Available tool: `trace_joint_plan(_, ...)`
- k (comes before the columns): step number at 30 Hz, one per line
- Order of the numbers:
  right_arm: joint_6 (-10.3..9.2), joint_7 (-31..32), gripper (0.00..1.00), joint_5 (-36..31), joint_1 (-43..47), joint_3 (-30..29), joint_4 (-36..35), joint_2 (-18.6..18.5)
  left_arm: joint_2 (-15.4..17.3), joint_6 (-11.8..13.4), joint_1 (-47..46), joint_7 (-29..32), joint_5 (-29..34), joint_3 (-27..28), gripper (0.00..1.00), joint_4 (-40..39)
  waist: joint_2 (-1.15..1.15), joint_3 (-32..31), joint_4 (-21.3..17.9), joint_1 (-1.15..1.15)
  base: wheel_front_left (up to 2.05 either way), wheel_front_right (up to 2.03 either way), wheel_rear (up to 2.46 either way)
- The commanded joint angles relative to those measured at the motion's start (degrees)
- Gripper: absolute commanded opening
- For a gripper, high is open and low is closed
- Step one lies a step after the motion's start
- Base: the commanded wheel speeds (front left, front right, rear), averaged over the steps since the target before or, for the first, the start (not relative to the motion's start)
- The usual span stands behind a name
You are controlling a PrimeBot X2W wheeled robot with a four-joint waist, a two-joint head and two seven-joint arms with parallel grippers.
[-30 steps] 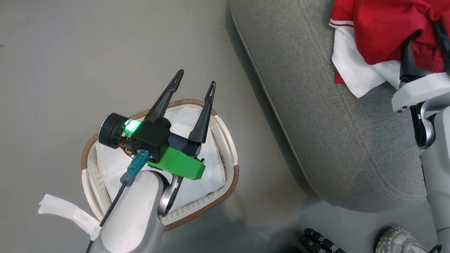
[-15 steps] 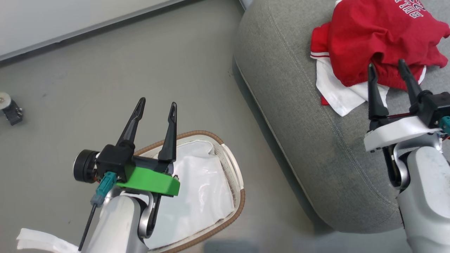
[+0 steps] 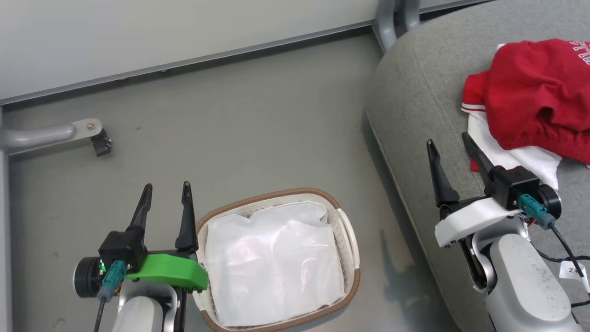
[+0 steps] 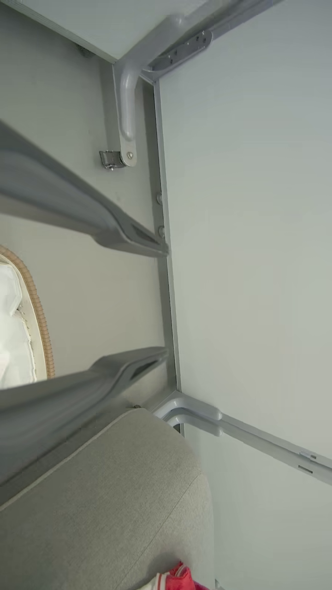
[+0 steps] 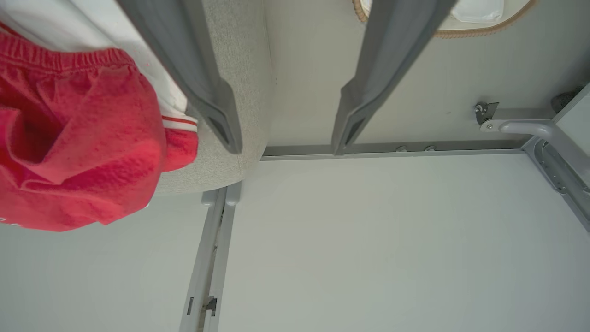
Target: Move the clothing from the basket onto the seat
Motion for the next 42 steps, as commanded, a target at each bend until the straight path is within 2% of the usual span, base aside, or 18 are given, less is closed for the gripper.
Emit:
trace_joint_plan(1,-0.08,-0.1,1.0,-0.6,1.1,0.1,0.3,0.0,0.2,0.5,1.3,0.0,0.0,0.7,1.0,0.5,0.0,-2.8,4.1,0.0,0.0,0.0,0.0)
trace_joint_plan(6,-0.08,-0.1,1.0,-0.7,3.3,0.7,1.7,1.0,0.2,1.1,3.7,0.0,-2.3,3.3,1.0,2.4,0.0,-4.4,6.1,0.0,0.0,0.0,0.0)
trace_joint_plan(14,-0.08,-0.1,1.0,-0.8,7.0,1.9,3.2,1.5,0.2,0.7,7.2,0.0,-1.4,4.4,1.0,4.6,0.0,-7.7,7.5,0.0,0.0,0.0,0.0)
trace_joint_plan(28,-0.08,-0.1,1.0,-0.5,13.8,1.5,4.5,2.4,0.2,-1.7,12.2,0.0,-3.5,4.8,1.0,6.7,0.0,-13.3,8.6,0.0,0.0,0.0,0.0)
trace_joint_plan(29,0.0,0.0,0.0,-0.5,13.3,1.5,4.5,2.4,0.0,-1.5,11.6,0.0,-3.5,4.8,0.0,6.9,0.0,-13.0,8.3,0.0,0.0,0.0,0.0)
trace_joint_plan(33,0.0,0.2,0.0,-0.1,14.2,1.5,6.2,2.9,-0.2,-1.5,11.6,0.2,-4.1,4.9,0.0,8.9,0.0,-13.1,8.3,0.0,0.0,0.0,0.0)
trace_joint_plan(42,-0.01,2.9,0.0,9.8,14.1,-0.2,4.9,2.9,-0.2,-2.0,10.4,2.9,-13.2,6.1,0.0,7.8,0.0,-13.1,8.1,0.0,0.0,0.0,0.0)
